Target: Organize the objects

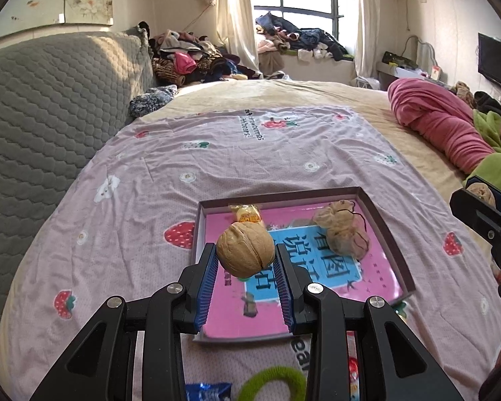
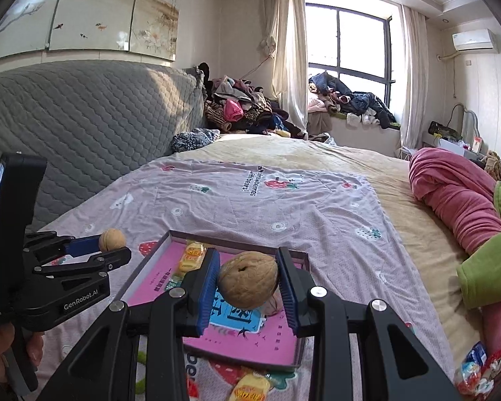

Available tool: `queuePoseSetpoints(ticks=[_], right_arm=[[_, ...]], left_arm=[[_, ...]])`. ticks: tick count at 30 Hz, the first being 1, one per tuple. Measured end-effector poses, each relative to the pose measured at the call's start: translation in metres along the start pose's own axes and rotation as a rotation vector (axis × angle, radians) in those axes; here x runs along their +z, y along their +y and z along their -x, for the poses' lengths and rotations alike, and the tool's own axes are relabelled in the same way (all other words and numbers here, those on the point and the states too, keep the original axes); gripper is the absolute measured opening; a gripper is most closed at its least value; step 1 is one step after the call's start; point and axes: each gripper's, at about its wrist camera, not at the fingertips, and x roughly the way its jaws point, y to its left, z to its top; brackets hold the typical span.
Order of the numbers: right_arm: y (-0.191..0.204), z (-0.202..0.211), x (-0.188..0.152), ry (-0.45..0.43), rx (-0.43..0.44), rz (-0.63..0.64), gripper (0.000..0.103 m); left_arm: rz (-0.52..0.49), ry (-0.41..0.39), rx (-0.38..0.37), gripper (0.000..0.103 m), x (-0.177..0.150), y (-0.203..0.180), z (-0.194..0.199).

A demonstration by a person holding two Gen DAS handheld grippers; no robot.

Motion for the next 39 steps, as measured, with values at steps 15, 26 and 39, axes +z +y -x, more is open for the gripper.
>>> queuePoseSetpoints(ticks=[15, 26, 39], right_arm=[[-0.012, -0.074, -0.038, 0.094, 0.015, -0.012, 0.035], [-0.023, -0.106, -0.061, 0.165, 0.031, -0.016, 0.035], [-0.023, -0.132, -0.078, 0.247, 0.029, -0.008, 0.035]], left_arm=[[0.023, 0.065, -0.023, 0.035, -0.02, -0.005, -0.075], [0.037, 0.119, -0.023, 0.035, -0.034, -0.002, -0.108], [0.051, 0.185, -0.037, 0.035, -0.053, 0.004, -0.135]])
